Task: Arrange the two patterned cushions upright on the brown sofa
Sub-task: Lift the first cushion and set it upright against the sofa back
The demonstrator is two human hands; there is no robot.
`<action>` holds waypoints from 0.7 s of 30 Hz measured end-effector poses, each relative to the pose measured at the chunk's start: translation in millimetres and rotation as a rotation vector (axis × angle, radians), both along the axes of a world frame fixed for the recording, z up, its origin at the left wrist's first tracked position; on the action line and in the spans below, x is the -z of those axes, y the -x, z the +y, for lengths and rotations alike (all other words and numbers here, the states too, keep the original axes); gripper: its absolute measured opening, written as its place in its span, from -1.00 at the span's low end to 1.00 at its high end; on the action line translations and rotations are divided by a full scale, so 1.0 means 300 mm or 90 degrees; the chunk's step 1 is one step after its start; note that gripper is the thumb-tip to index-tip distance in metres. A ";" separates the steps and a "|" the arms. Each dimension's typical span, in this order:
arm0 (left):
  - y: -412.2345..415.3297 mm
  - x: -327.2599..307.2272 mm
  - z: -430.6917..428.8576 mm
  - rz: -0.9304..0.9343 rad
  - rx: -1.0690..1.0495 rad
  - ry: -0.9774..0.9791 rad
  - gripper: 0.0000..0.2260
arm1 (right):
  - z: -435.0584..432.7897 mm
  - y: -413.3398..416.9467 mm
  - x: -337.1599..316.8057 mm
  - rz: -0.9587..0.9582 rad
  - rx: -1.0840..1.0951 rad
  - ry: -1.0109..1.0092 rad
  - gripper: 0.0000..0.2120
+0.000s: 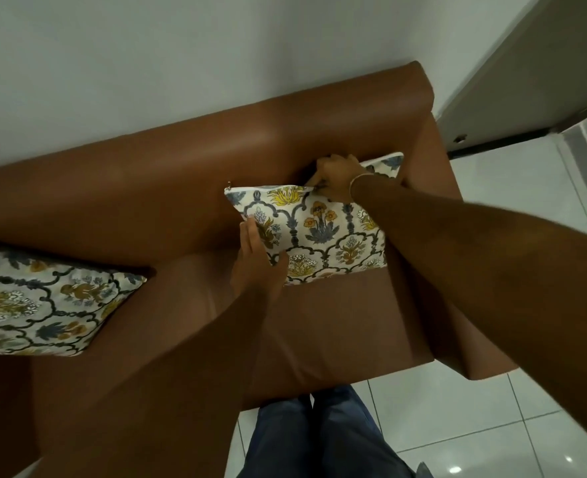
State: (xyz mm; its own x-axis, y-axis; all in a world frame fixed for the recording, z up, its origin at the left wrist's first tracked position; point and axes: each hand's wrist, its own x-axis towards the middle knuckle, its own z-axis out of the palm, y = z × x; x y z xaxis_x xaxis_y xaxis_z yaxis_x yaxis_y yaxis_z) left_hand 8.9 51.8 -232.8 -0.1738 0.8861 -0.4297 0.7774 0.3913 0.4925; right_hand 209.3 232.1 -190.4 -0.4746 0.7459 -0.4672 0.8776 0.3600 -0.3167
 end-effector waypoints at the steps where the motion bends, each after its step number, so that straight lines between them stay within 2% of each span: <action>1: -0.005 -0.005 0.002 -0.008 0.000 0.001 -0.07 | -0.012 -0.001 -0.002 0.008 0.020 -0.003 -0.72; 5: -0.018 -0.024 0.005 0.000 0.008 -0.013 -0.10 | -0.050 0.010 -0.003 0.076 -0.009 -0.033 -0.70; 10: -0.018 -0.040 -0.001 -0.033 -0.044 -0.013 -0.08 | -0.094 0.033 -0.020 0.106 -0.057 -0.143 -0.68; 17: -0.053 -0.057 -0.022 -0.046 -0.093 -0.068 -0.06 | -0.205 0.022 0.016 0.152 -0.062 -0.261 -0.73; 21: -0.050 -0.043 -0.046 -0.065 -0.108 -0.059 -0.08 | -0.220 0.023 0.039 0.167 -0.035 -0.268 -0.75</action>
State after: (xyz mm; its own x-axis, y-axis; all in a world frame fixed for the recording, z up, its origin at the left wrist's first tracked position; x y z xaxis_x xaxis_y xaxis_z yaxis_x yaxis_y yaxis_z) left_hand 23.9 38.1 -219.9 -0.2835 0.8845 -0.3705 0.6491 0.4613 0.6048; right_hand 202.5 166.3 -202.1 -0.5798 0.8147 0.0100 0.7639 0.5478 -0.3412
